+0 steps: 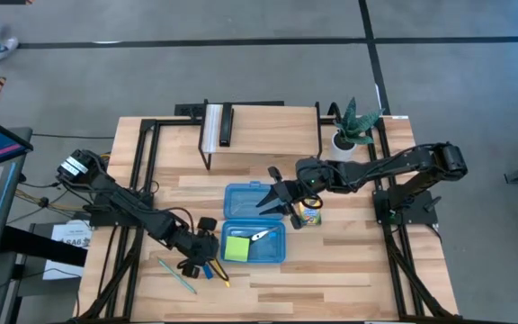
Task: Pack school essentials
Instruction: Put the right yellow pen into the blue supply box
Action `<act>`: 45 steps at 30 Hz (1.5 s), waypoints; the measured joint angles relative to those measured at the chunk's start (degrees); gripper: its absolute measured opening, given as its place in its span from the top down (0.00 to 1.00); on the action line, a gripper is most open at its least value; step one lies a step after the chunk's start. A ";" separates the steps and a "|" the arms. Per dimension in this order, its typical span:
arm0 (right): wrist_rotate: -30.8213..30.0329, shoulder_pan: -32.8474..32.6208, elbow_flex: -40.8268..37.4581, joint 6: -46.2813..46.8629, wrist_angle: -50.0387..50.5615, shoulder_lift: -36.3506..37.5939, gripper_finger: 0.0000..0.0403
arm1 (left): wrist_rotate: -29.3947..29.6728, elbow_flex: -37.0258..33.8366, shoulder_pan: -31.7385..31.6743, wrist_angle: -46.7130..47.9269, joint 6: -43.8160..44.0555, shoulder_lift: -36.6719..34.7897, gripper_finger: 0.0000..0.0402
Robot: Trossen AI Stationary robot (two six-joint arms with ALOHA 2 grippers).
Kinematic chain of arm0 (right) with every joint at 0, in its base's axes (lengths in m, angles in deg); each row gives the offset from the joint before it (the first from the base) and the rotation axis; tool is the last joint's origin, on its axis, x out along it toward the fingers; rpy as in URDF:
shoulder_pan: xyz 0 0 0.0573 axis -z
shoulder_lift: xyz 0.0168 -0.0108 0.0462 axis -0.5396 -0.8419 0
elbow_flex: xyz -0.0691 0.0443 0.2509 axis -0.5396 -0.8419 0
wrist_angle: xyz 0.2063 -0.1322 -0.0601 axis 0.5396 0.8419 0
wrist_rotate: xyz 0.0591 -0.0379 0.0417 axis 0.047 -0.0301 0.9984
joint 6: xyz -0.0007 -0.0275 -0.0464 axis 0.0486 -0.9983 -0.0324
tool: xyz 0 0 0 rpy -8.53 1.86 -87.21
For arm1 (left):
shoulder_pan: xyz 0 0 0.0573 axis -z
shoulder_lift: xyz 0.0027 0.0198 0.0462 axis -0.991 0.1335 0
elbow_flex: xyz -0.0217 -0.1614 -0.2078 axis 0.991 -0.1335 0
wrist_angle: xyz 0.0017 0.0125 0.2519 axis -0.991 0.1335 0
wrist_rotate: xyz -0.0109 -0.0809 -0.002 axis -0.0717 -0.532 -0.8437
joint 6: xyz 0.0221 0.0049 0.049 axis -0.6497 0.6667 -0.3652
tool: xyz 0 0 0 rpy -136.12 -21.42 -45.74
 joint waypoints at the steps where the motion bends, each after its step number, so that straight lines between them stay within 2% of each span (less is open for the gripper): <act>1: 0.00 0.00 0.00 -0.04 0.02 0.00 0.70 | -0.02 0.02 0.00 -0.47 -0.82 0.57 0.60; 10: 0.00 0.00 0.00 -0.06 0.19 0.00 0.70 | -2.20 0.04 0.11 -3.37 -3.42 6.95 0.60; 23: 0.00 0.00 0.00 -0.06 0.16 0.00 0.70 | -1.33 0.24 0.13 -1.93 -6.91 7.21 0.61; 38: 0.00 0.00 0.00 -0.06 0.16 0.00 0.70 | -2.62 0.13 0.13 -0.99 -8.39 7.03 0.90; 45: 0.00 0.00 0.00 -0.06 0.04 0.00 0.70 | -2.73 -0.09 0.09 -0.06 -8.30 5.63 0.93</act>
